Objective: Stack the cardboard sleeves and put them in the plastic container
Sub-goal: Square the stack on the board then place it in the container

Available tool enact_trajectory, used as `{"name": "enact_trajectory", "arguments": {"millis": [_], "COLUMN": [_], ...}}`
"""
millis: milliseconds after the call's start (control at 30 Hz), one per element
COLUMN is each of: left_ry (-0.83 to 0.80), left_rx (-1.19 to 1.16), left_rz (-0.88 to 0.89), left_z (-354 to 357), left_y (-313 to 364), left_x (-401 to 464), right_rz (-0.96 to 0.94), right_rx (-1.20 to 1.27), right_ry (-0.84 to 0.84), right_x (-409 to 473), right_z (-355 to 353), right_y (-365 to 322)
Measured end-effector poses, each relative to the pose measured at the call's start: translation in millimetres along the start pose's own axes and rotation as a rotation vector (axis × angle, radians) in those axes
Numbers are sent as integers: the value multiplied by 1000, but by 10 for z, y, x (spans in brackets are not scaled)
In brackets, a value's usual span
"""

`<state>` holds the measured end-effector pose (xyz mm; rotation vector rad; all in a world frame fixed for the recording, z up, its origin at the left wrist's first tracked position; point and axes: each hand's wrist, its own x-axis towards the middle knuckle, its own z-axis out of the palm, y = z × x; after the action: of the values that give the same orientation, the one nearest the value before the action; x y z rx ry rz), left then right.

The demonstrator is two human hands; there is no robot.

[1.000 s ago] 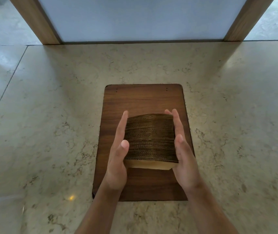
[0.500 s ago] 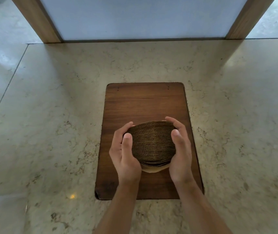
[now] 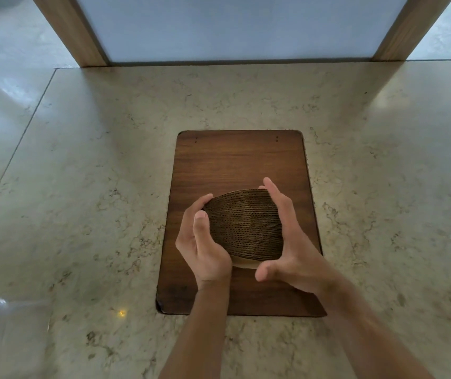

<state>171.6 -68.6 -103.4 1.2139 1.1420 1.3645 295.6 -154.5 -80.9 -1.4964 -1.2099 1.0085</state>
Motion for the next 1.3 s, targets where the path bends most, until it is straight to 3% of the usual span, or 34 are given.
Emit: {"name": "enact_trajectory", "arguments": {"millis": [200, 400, 467, 533, 600, 667, 767, 900, 1133, 1300], "left_ry": [12, -87, -272, -624, -965, -1121, -1109, -1022, -956, -764], "left_rx": [16, 68, 40, 36, 195, 416, 632, 648, 339, 45], "left_rz": [1, -26, -161, -253, -182, -105, -28, -53, -244, -359], "left_z": [16, -19, -152, -396, -613, -721, -729, -709, -585, -631], "left_y": [-5, 39, 100, 127, 164, 184, 144, 123, 253, 497], "left_x": [2, 13, 53, 162, 328, 469, 563, 518, 338, 172], "right_rz": [-10, -42, -21, 21, 39, 37, 41, 60, 120, 177], "right_rx": [-159, -278, -237, -187, -170, -177, -195, -192, 11, 233], "right_ry": [-171, -117, -98, -81, -75, -82, -79, -78, -73, -3], "right_x": [17, 23, 17, 2, -9, -6, 4, 25, -4, -78], "right_z": [-182, -255, -251, -250, -254, -255, -254, -227, -148, 37], "right_y": [85, 135, 149, 151, 153, 158, 148, 139, 117, -121]}}
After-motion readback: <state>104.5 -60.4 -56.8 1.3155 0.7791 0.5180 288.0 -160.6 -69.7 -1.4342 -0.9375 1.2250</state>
